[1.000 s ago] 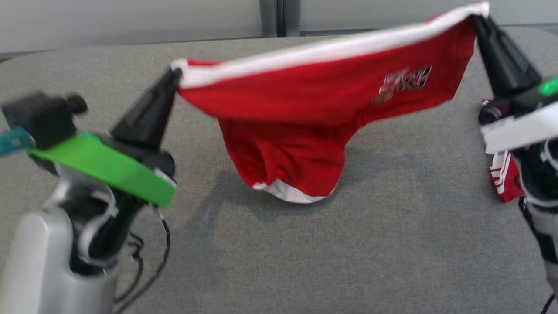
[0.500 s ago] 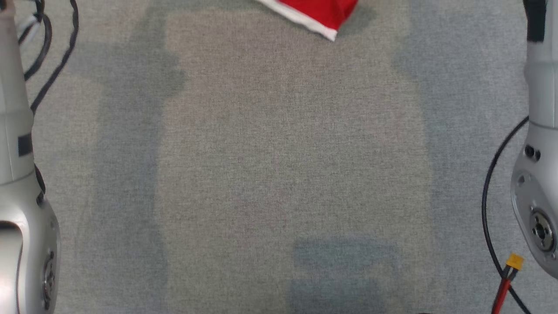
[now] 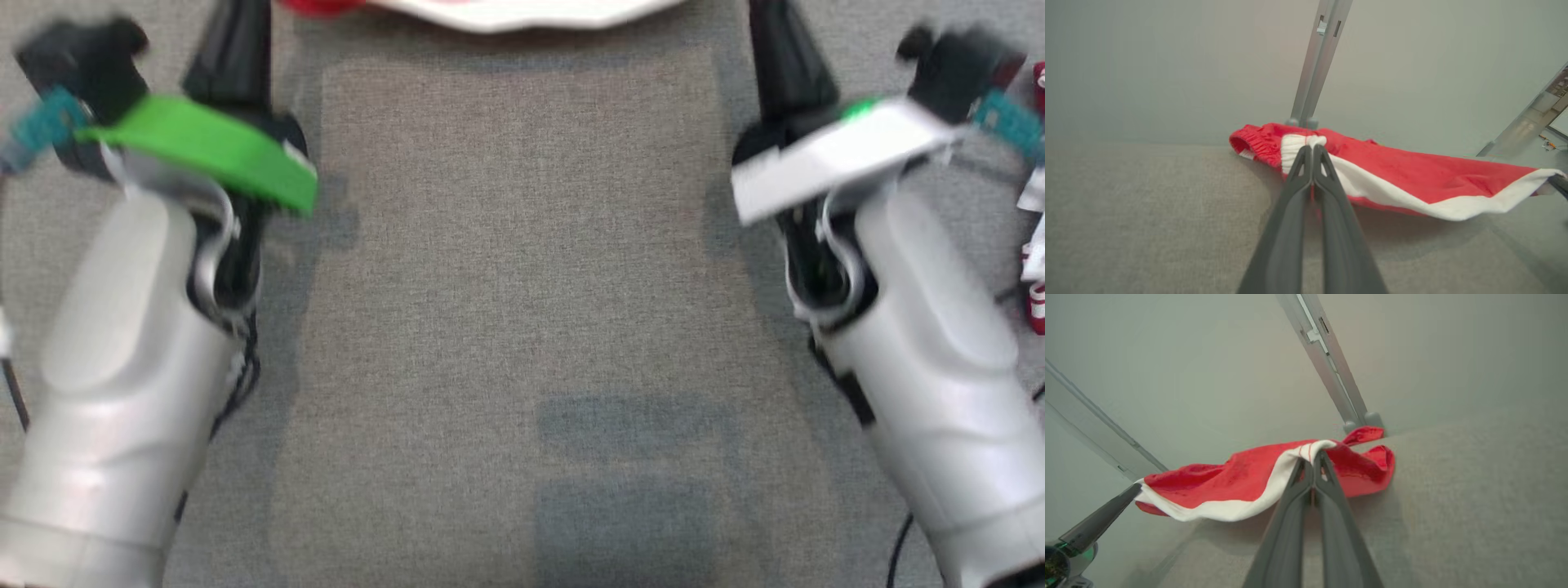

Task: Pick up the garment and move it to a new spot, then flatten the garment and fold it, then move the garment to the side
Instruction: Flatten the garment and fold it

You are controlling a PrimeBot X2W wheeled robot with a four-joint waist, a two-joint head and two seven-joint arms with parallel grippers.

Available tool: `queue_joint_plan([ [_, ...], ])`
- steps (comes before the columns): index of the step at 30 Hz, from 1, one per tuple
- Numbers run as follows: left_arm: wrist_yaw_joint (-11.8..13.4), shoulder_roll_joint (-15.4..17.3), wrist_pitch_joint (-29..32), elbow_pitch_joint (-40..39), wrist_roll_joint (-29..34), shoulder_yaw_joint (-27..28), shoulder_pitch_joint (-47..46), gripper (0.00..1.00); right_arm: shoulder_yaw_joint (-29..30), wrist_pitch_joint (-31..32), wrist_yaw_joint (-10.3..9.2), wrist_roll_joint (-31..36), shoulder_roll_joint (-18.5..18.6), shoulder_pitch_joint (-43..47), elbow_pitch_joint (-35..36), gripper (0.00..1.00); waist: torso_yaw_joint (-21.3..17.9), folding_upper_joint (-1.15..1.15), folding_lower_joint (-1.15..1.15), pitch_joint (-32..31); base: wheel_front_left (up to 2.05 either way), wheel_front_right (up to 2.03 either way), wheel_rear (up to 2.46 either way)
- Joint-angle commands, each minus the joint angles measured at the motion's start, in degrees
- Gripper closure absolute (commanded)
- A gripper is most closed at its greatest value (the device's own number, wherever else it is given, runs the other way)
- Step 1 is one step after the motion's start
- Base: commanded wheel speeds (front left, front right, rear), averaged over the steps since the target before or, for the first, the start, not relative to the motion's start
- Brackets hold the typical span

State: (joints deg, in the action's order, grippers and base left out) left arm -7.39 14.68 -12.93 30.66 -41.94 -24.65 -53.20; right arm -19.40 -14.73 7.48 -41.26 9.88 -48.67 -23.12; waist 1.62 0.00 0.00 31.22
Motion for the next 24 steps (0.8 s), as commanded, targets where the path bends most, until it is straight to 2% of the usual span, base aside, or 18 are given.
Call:
queue_joint_plan([
  [1,-0.16,1.53,-1.09,-1.8,-0.69,-2.44,5.34,1.0,-1.82,-0.31,0.0,-3.11,2.46,6.23,2.52,1.0,-0.41,0.0,0.0,-3.38,0.0,0.0,0.0],
  [4,-0.16,4.38,-2.05,-5.14,-1.39,-4.77,13.85,1.0,-2.71,-0.47,0.01,-8.68,6.1,16.24,6.34,1.0,-0.65,0.0,0.0,-5.46,0.0,0.0,0.0],
  [7,-0.09,4.46,-2.35,-9.39,-3.17,-1.04,21.5,1.0,-0.75,-0.47,-0.01,-12.25,8.62,23.89,9.73,1.0,-0.76,0.0,0.0,-7.06,0.0,0.0,0.0],
  [9,-0.04,4.35,-2.3,-12.42,-1.88,1.26,26.38,1.0,0.53,-0.49,-0.05,-13.03,9.68,28.12,11.56,1.0,-0.66,0.0,0.0,-8.09,0.0,0.0,0.0],
  [12,-0.01,3.37,-2.3,-16.47,-0.39,4.06,33.15,1.0,1.11,-0.51,-0.09,-12.03,11.45,33.29,13.1,1.0,-0.56,0.0,0.0,-9.72,0.0,0.0,0.0],
  [16,1.44,1.32,-2.31,-21.33,1.81,6.94,43.83,1.0,0.38,-0.52,-0.11,-11.38,13.6,39.99,15.01,1.0,-0.55,0.0,0.0,-12.23,0.0,0.0,0.0],
  [17,1.44,1.32,-2.31,-21.33,1.81,6.94,43.83,1.0,0.38,-0.52,-0.11,-11.38,13.6,39.99,15.01,1.0,-0.55,0.0,0.0,-12.23,0.0,0.0,0.0],
  [21,2.67,-1.27,-2.38,-25.39,0.18,10.18,55.12,1.0,-0.33,-0.54,-0.13,-9.69,16.89,47.15,17.5,1.0,-0.38,0.0,0.0,-14.66,0.0,0.0,0.0],
  [24,3.24,-2.72,-2.45,-28.03,-0.72,10.6,62.77,1.0,2.07,-0.59,-0.22,-9.49,18.68,53.79,20.47,1.0,0.63,0.0,0.0,-16.33,0.0,0.0,0.0],
])
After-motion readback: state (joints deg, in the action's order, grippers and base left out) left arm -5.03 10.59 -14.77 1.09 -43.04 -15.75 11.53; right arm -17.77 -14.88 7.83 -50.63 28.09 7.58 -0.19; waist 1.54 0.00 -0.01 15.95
